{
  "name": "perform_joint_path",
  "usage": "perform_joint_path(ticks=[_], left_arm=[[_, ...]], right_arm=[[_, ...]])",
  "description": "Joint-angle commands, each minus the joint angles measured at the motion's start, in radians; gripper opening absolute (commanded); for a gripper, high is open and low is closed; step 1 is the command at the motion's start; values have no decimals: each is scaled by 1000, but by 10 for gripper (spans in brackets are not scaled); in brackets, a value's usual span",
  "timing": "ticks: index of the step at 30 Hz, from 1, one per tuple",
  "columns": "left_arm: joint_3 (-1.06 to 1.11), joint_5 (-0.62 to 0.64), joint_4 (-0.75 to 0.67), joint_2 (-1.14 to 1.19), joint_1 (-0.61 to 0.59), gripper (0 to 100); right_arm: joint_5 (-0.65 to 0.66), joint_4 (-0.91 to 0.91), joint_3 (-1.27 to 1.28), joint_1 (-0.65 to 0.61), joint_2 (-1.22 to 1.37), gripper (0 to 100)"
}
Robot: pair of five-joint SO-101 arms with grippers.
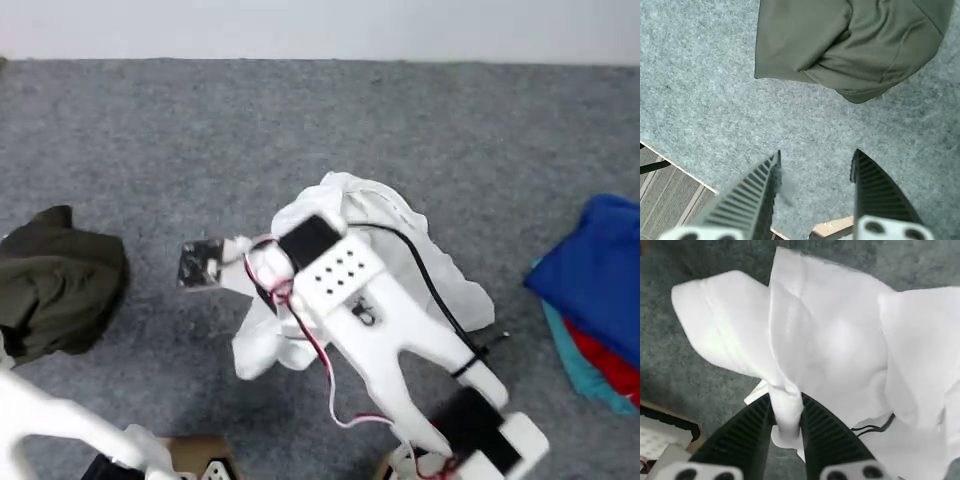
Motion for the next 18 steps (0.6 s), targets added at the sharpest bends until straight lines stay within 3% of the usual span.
perform_joint_path(ticks=[1,3,6,10,14,18], left_arm=[[-4,-6,25,-25,3,217],[-2,-6,25,-25,3,217],[-2,-6,26,-25,8,217],[-5,-8,26,-25,37,218],[-1,-112,28,-23,190,221],[13,-150,29,-25,448,221]], right_arm=[[-103,-56,48,-10,-82,74],[-153,-64,48,-10,-93,167],[-121,-84,48,-7,-82,284],[-112,-96,-6,27,-90,332],[-164,-96,-153,125,-91,333],[-245,-143,-199,328,-59,333]])
